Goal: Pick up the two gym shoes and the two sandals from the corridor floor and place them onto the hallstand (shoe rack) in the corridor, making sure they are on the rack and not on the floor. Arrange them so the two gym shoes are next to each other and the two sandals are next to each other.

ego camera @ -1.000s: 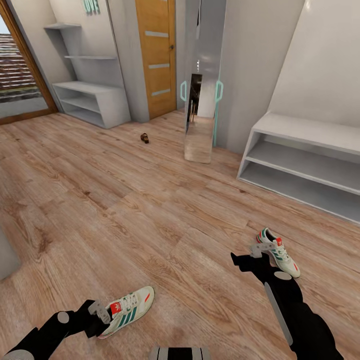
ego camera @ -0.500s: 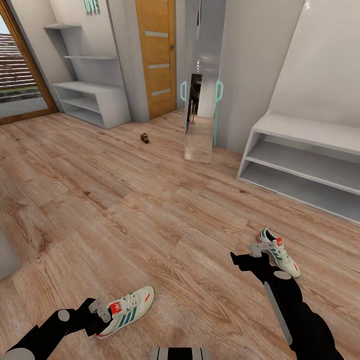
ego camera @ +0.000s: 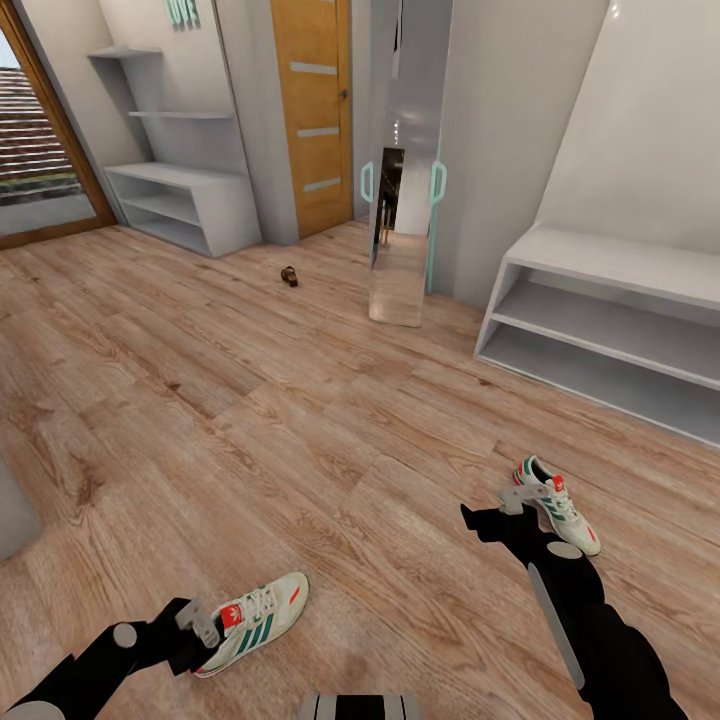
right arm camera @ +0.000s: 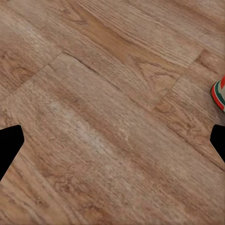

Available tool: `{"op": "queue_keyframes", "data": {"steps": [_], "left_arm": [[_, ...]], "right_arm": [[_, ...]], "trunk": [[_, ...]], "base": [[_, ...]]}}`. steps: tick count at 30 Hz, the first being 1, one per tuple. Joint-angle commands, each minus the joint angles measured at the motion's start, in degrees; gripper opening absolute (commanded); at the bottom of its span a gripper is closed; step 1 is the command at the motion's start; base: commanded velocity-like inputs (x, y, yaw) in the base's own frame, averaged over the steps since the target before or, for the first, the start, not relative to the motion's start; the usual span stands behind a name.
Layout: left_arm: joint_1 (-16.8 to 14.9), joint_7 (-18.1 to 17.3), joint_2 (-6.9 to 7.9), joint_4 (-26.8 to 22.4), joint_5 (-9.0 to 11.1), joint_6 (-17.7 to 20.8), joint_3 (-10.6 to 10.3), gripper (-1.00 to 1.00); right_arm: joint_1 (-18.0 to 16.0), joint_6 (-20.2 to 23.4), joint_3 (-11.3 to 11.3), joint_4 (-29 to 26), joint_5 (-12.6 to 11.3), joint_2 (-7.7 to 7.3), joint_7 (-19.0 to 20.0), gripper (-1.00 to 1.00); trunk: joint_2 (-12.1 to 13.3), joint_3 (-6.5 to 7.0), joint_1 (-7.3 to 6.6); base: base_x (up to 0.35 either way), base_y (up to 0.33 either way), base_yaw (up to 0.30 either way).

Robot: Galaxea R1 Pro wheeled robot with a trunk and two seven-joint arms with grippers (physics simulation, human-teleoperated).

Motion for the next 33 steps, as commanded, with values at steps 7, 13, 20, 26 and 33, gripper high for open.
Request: {"op": "queue_keyframes", "data": {"steps": [7, 13, 20, 26, 33], "left_arm": [[0.2, 2.3, 0.45, 0.1, -1.4, -2.7, -0.1, 1.00], [0.2, 3.6, 0.73, 0.5, -3.3, -4.7, -0.1, 1.00], [0.2, 3.9, 0.64, 0.3, -5.5, -6.9, 0.2, 1.00], [-0.2, 4.0, 0.68, 0.1, -8.6, -10.6, 0.5, 1.00], [-0.3, 4.1, 0.84, 0.1, -8.5, -11.1, 0.7, 1.00]], "right_arm": [[0.0, 0.3, 0.1, 0.1, 0.1, -0.20, 0.2, 1.00], [0.0, 0.2, 0.0, 0.2, 0.2, -0.36, 0.2, 1.00], [0.0, 0.3, -0.1, 0.0, 0.2, -0.41, 0.2, 1.00], [0.0, 0.4, -0.2, -0.3, 0.2, -0.42, 0.1, 1.00], [0.0, 0.4, -0.2, -0.3, 0.2, -0.42, 0.1, 1.00]], "trunk": [[0.0, -0.04, -0.01], [0.0, -0.04, -0.01], [0.0, -0.04, -0.01], [0.0, -0.04, -0.01], [0.0, -0.04, -0.01]], "base": [[0.000, 0.000, 0.000], [0.000, 0.000, 0.000], [0.000, 0.000, 0.000], [0.000, 0.000, 0.000], [0.001, 0.006, 0.000]]}}
